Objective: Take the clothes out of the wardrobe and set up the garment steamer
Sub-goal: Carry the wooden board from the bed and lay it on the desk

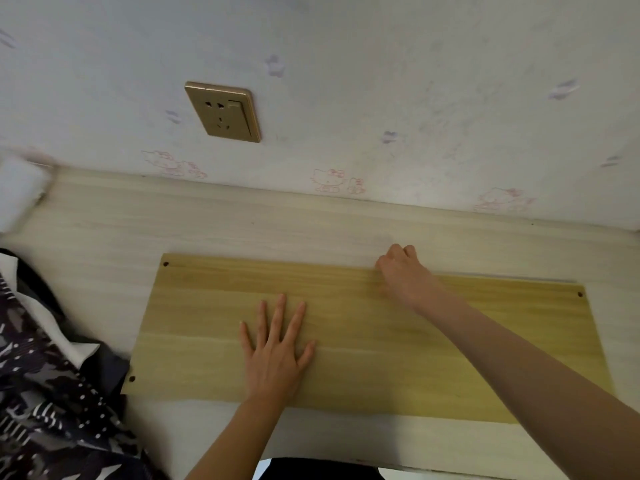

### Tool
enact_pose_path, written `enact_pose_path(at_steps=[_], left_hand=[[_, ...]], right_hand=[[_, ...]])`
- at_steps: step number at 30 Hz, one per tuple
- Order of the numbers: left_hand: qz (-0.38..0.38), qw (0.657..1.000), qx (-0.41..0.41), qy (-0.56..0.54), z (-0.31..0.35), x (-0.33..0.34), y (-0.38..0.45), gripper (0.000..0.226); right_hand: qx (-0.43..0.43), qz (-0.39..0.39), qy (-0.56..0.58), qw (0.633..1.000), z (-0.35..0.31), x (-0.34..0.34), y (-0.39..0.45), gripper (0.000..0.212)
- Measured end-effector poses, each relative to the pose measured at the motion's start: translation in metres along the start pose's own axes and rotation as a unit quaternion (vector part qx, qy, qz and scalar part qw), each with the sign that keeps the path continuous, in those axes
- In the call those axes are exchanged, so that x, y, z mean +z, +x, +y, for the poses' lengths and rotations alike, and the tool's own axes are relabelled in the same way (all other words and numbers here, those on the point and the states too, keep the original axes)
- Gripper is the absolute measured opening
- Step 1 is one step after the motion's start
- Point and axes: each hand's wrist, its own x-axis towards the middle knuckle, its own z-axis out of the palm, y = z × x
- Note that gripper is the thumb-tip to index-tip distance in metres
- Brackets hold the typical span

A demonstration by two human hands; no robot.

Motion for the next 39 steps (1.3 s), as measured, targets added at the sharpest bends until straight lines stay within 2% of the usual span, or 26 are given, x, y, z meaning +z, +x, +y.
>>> enact_pose_path(at_steps=[2, 5, 8, 13, 18, 22, 39], left_hand=[[-0.003, 1.000, -0.001, 0.006, 0.000, 0.000, 0.001, 0.069], [-0.008, 1.000, 0.000, 0.001, -0.001, 0.002, 0.004, 0.068], [-0.018, 1.000, -0.002, -0.014, -0.003, 0.003, 0.005, 0.068], [-0.006, 0.999, 0.038, -0.027, -0.009, -0.004, -0.001, 0.066], [-0.012, 0.999, -0.042, -0.020, -0.023, -0.004, -0.013, 0.067], [-0.038, 0.999, -0.029, -0.008, -0.026, -0.005, -0.013, 0.066], [-0.050, 0.999, -0.010, -0.006, -0.046, -0.017, 0.000, 0.065]], right_hand=[[-0.018, 0.030, 0.006, 0.999, -0.006, -0.001, -0.006, 0.030], [-0.026, 0.020, 0.010, 0.999, -0.010, 0.008, -0.019, 0.039], [0.006, 0.002, 0.033, 0.999, -0.001, 0.038, -0.040, 0.056], [0.060, 0.058, 0.051, 0.995, 0.018, 0.090, -0.085, 0.071], [0.130, 0.065, 0.041, 0.989, 0.029, 0.120, -0.116, 0.074], [0.144, 0.065, 0.034, 0.987, 0.025, 0.129, -0.120, 0.071], [0.173, 0.059, 0.055, 0.982, 0.001, 0.130, -0.117, 0.070]])
